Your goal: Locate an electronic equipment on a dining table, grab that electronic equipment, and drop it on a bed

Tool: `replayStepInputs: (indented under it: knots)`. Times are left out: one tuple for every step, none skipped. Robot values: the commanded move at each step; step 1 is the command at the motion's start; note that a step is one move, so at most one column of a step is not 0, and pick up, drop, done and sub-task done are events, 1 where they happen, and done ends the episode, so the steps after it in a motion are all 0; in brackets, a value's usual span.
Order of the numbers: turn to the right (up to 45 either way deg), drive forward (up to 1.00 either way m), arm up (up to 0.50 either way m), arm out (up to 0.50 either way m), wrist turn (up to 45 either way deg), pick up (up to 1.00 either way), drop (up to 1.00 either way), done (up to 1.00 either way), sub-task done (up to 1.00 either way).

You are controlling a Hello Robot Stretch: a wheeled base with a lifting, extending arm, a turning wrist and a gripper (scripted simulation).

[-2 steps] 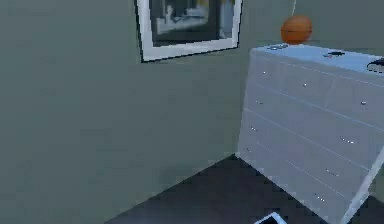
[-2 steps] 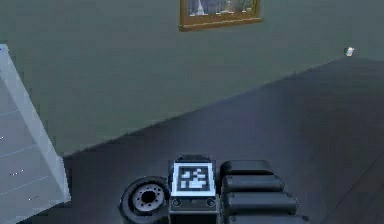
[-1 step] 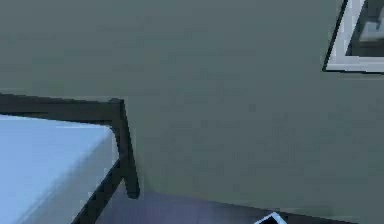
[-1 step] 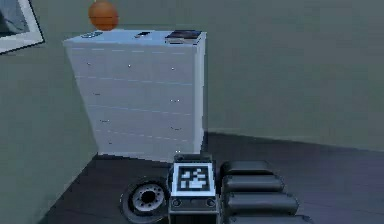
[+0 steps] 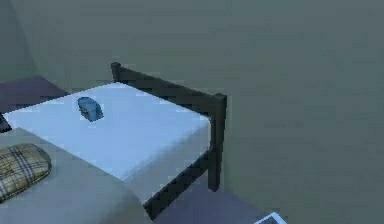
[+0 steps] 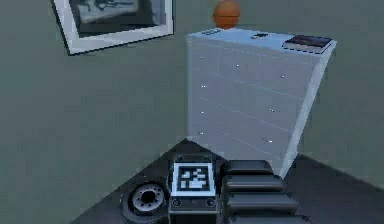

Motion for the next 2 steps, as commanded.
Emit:
replayStepInputs:
  knots:
    - [-45.0,0.00,0.00,0.00,0.0,0.00,0.00,0.00,0.00]
    - [-3.0,0.00,0.00,0.00,0.0,0.00,0.00,0.00,0.00]
